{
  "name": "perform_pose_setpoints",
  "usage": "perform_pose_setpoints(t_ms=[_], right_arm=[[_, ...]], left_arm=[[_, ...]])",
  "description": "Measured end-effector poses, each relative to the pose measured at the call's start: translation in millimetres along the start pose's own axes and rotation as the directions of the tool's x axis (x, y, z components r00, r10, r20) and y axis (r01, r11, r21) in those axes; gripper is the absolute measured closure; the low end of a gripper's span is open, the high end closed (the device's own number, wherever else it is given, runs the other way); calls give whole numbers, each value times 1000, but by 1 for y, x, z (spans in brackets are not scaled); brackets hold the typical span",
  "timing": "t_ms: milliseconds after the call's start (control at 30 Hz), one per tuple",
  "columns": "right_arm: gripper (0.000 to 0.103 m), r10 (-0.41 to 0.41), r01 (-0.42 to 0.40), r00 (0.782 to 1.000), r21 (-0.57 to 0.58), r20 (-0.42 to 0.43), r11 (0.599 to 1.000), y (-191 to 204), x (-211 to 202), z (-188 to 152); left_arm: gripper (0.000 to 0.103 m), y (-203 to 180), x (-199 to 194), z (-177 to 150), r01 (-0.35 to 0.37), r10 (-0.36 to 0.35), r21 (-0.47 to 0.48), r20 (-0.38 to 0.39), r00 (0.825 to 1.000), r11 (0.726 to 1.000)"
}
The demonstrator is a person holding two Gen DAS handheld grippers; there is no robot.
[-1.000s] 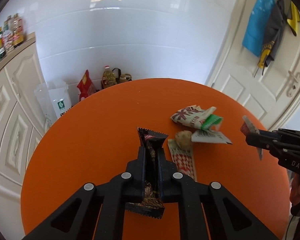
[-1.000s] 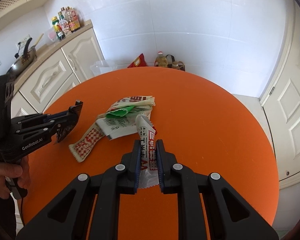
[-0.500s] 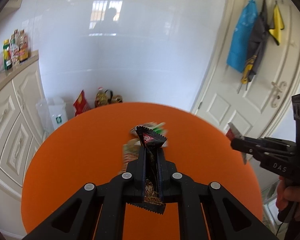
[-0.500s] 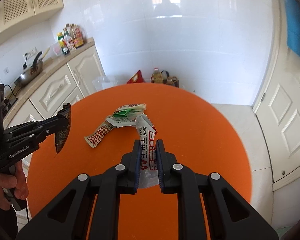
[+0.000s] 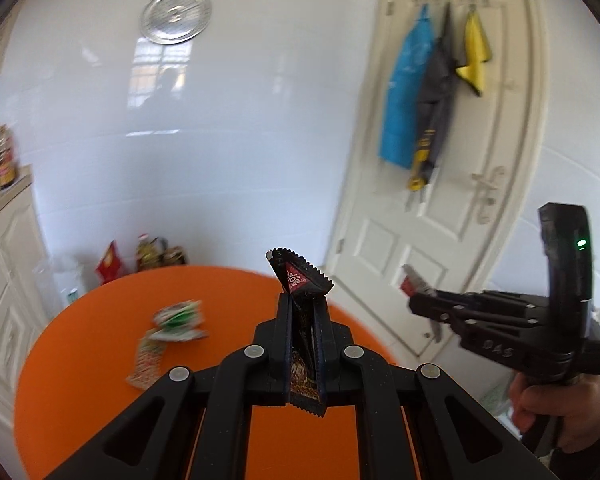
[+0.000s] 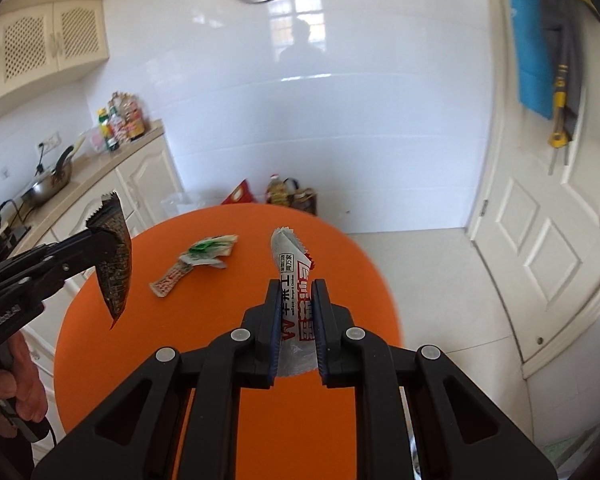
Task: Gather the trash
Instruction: 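Carry the dark wrapper and white bag over the blue bucket and release both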
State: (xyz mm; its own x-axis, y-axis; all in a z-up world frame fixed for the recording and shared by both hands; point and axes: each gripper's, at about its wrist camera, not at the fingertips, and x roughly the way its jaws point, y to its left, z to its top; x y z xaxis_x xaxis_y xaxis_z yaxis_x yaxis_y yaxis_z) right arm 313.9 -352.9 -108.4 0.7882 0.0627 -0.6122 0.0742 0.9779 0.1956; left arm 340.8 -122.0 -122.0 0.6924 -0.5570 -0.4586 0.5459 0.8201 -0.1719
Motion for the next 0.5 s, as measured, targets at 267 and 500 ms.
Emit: perform_pose_setpoints(t_ms=[267,500], right_arm=[[89,-154,149,988,116,32,982,-81,-63,-29],[89,-298,301,953,251,-50,920,-175,-92,-79]], left_arm=[[98,-69,36,-3,193,-192,88,-15,981,977],[98,-135,92,-35,357,-340,95,-162,927,929]])
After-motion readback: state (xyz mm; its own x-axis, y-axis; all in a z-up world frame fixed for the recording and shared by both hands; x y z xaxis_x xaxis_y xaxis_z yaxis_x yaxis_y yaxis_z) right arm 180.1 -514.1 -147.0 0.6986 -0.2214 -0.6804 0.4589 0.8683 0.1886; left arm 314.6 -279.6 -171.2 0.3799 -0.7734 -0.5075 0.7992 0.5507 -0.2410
